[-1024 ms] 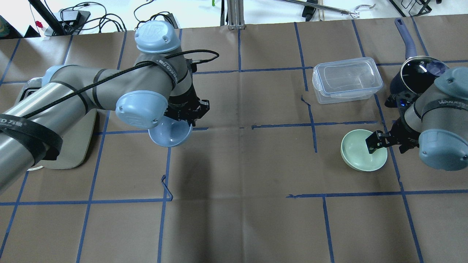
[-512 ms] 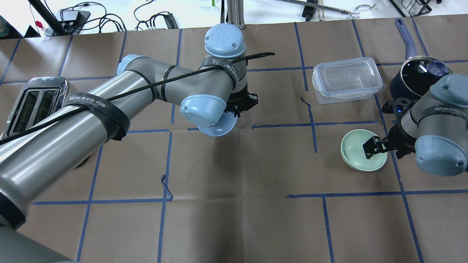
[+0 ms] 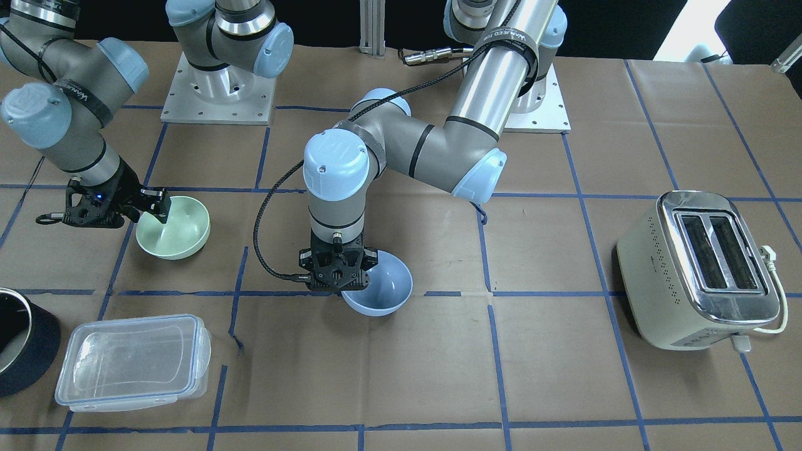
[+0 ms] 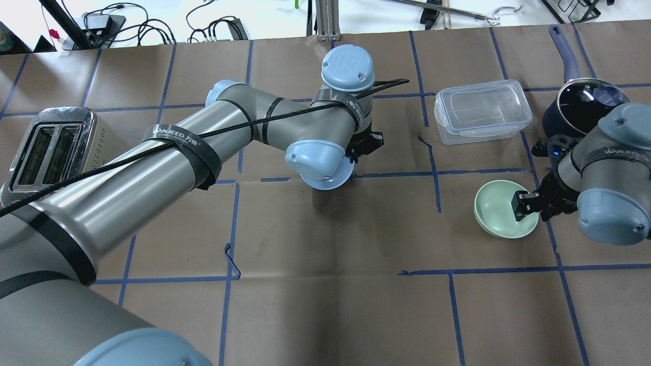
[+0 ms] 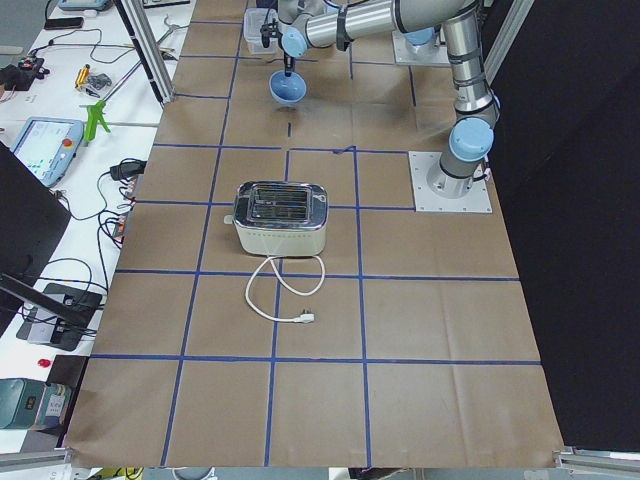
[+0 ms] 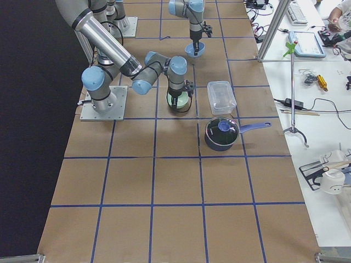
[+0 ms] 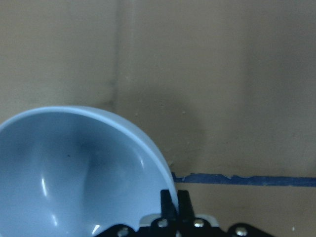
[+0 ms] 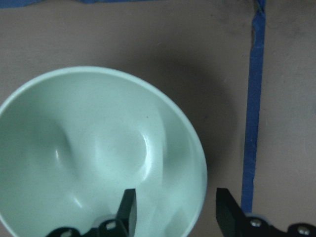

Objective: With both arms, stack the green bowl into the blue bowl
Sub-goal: 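Carry blue bowl toward center with left gripper while right grasps green bowl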

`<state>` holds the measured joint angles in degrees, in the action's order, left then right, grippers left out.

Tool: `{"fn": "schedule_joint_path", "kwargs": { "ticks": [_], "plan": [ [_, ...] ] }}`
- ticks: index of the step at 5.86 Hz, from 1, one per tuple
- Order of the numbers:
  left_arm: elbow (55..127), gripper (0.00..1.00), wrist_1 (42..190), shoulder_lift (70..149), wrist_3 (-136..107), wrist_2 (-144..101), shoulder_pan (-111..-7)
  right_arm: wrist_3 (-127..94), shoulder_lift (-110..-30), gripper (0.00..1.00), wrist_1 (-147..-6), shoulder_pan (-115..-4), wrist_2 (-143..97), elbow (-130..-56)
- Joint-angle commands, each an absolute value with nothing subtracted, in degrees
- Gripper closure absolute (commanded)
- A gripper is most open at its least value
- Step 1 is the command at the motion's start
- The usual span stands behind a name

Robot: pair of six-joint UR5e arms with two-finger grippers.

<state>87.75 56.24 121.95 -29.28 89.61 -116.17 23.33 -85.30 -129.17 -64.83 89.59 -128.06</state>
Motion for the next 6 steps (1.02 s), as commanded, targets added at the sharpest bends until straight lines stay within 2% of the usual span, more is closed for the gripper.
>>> {"fn": "schedule_joint_path", "kwargs": {
  "ticks": [1,2,3,5,6],
  "plan": [
    [88.50,0.86,56.25,123.30,-29.00,89.30,-116.37,23.03,-84.03,0.69,-130.51,-64.69,88.33,-127.88],
    [87.98,0.02,56.34,123.57,-29.18,89.04,-116.37,23.03,-84.20,0.91,-130.43,-64.69,88.33,-127.79],
    [86.93,0.01,57.73,123.14,-29.35,87.55,-116.37,23.11,-84.98,0.95,-130.52,-64.69,88.24,-127.44],
    [85.62,0.01,57.83,119.63,-29.53,87.54,-116.28,23.03,-85.16,0.97,-130.43,-64.69,88.24,-125.96],
    [84.47,0.01,58.79,117.97,-29.79,87.63,-115.93,22.85,-85.95,0.97,-127.99,-64.69,88.50,-121.34]
  ]
}}
